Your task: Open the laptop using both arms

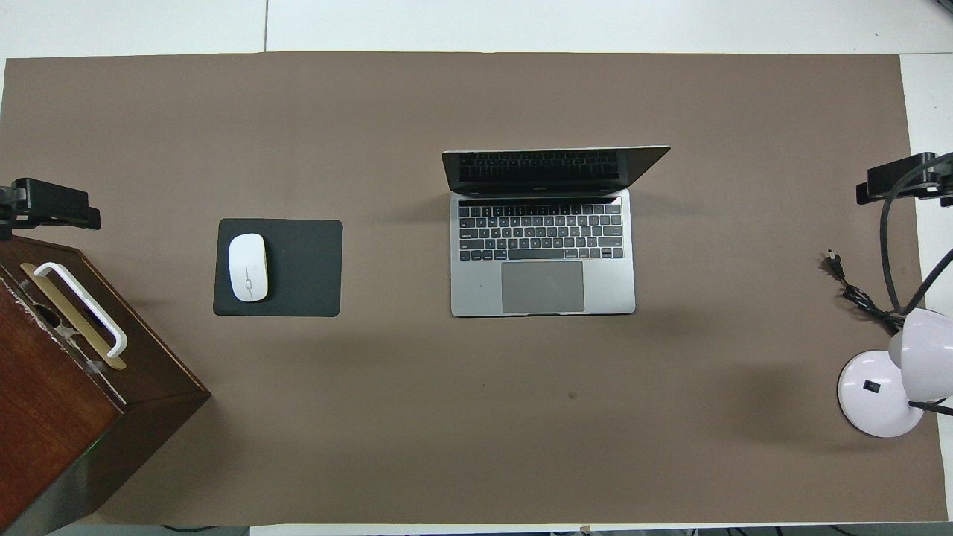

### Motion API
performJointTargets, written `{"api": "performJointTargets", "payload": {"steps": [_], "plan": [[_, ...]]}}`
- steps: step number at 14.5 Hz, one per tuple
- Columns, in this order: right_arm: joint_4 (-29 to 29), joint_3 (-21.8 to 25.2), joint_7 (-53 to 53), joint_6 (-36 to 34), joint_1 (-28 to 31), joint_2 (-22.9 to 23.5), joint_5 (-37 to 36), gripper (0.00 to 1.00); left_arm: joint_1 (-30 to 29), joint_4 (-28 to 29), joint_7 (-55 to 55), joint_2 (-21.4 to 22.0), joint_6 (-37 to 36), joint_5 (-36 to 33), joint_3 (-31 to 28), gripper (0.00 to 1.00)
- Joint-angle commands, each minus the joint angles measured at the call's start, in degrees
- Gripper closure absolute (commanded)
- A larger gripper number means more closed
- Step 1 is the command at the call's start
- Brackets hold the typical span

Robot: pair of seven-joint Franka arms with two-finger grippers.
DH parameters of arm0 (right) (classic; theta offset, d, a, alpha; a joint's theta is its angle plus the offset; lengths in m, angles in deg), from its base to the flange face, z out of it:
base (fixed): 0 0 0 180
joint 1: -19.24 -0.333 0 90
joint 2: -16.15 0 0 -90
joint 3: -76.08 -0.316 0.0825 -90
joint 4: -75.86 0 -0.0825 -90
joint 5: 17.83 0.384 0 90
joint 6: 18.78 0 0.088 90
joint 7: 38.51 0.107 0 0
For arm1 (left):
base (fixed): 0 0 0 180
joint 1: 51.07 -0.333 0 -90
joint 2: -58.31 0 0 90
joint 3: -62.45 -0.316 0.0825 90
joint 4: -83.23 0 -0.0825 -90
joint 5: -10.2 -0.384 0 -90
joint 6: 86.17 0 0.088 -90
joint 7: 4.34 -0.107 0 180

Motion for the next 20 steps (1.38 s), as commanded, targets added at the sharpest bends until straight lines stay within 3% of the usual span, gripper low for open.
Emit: {"api": "performJointTargets", "payload": {"steps": [1,16,20], "plan": [[-2.6,-0.6,0.7,0.6,0.5,-1.9,-1.4,0.00,-0.5,0.5,0.4,0.1,1.1,-1.1,0.5,0.00],[-2.3,-0.4,1.0,-4.3,0.4,-2.2,-1.2,0.00,-0.5,0.6,0.4,0.2,1.2,-1.1,0.5,0.00],[-2.3,-0.3,1.1,-4.6,0.5,-2.2,-4.0,0.00,-0.5,1.0,0.4,0.2,1.3,-1.1,0.5,0.00]]}}
